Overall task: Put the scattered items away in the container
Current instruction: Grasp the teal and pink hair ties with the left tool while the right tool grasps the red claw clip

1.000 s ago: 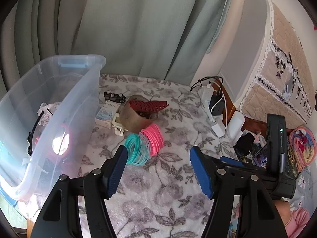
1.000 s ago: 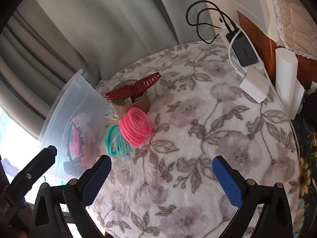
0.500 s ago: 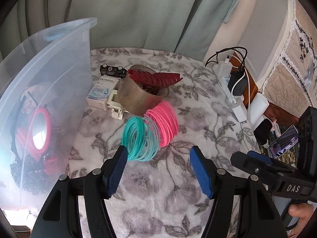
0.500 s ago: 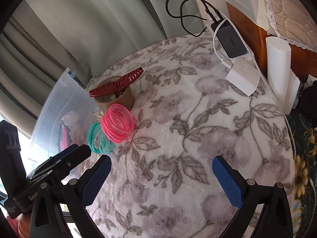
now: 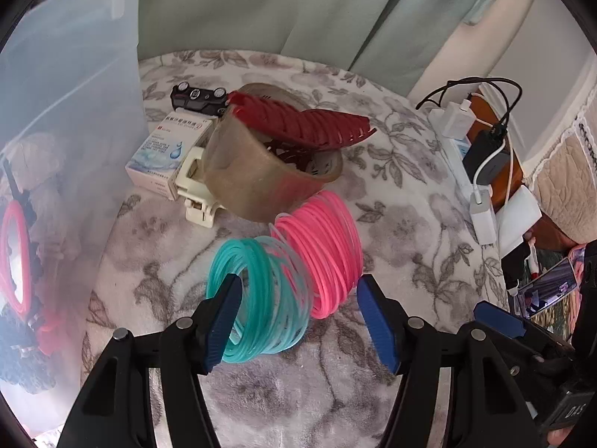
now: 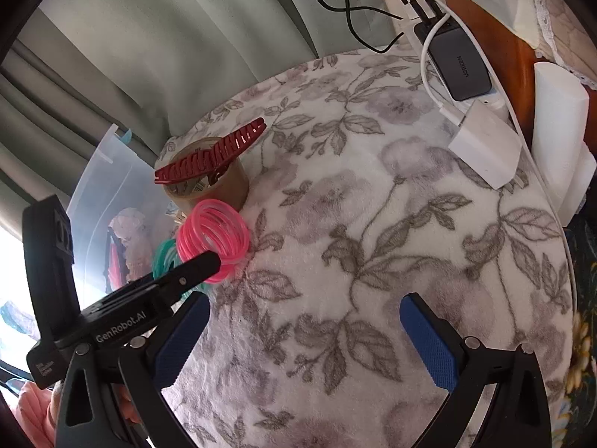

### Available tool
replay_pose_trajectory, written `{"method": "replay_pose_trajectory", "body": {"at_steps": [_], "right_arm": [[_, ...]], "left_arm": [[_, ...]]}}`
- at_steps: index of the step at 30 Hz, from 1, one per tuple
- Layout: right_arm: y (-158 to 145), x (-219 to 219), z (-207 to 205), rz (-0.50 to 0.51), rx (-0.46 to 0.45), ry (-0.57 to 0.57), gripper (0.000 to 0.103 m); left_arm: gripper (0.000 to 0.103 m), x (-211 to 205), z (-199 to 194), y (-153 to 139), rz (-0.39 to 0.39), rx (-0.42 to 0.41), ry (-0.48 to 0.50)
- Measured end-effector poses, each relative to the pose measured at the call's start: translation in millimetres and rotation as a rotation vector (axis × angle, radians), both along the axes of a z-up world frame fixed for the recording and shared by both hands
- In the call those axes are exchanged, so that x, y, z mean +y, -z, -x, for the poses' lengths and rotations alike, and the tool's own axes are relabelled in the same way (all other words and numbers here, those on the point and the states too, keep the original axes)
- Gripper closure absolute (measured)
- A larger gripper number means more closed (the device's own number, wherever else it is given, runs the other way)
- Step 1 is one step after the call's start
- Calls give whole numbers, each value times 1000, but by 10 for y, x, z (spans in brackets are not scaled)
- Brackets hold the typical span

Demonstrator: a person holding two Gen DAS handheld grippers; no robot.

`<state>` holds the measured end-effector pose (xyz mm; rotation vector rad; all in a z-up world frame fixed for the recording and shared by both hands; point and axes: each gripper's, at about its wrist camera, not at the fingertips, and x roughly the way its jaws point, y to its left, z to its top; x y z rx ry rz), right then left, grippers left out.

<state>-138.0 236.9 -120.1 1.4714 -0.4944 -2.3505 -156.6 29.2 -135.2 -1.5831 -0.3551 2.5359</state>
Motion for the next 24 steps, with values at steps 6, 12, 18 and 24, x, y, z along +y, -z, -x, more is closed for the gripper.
{"method": "replay_pose_trajectory", "body": {"at_steps": [6,12,18,24], "right_arm": [[-104,-130,300,-7,41,-22,0],[-214,-430,660,-5,97,-109,0],[-54,-561,1074,85,61,-89,0],[149,-614,1393,121,-8,-20,17]], "left_arm": [[42,-122,-21,154,-62,-35,-39],[69,-138,-14,118,-78,-13,-7],[81,-105,-31,99,-86,-3,45],[81,-125,-8,145,-112,-21,56]]}}
